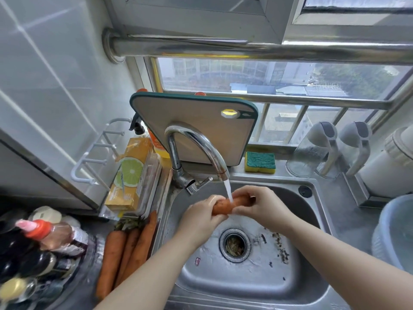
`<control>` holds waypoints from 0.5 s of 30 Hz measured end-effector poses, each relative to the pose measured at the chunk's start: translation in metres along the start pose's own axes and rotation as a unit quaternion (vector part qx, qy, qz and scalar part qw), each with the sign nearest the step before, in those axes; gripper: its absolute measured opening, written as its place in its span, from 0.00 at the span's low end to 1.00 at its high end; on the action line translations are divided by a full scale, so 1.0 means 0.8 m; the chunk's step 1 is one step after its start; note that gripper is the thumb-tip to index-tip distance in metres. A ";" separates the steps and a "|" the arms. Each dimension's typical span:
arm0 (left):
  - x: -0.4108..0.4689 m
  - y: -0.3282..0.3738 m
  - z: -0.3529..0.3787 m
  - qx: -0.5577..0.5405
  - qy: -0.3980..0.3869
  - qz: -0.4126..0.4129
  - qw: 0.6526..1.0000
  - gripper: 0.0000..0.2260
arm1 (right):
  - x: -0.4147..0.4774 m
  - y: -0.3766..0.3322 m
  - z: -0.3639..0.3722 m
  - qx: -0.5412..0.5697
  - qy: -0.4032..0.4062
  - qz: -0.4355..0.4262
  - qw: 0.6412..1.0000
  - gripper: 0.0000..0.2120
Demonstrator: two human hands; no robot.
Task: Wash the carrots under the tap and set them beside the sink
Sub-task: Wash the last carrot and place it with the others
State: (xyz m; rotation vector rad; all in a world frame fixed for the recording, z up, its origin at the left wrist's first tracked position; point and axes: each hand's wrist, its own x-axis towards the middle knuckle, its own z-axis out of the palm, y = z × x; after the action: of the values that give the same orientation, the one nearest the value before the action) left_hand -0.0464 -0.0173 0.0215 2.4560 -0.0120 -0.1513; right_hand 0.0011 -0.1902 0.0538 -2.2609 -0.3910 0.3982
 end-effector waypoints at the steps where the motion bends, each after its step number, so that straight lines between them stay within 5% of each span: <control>1: 0.002 0.004 0.003 -0.003 -0.001 0.006 1.000 0.14 | -0.002 0.004 -0.006 0.005 0.002 0.003 1.000 0.14; 8: 0.012 0.039 0.014 -0.063 -0.037 0.062 0.995 0.18 | -0.026 0.008 -0.044 0.003 0.016 -0.007 1.000 0.17; 15: -0.010 0.030 0.009 -0.072 -0.071 0.014 0.995 0.17 | -0.032 -0.002 -0.018 0.046 0.036 0.024 0.998 0.18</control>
State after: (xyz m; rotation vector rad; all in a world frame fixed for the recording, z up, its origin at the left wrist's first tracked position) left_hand -0.0544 -0.0403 0.0318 2.2959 -0.0939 -0.3043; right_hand -0.0165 -0.2091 0.0681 -2.1918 -0.2755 0.3506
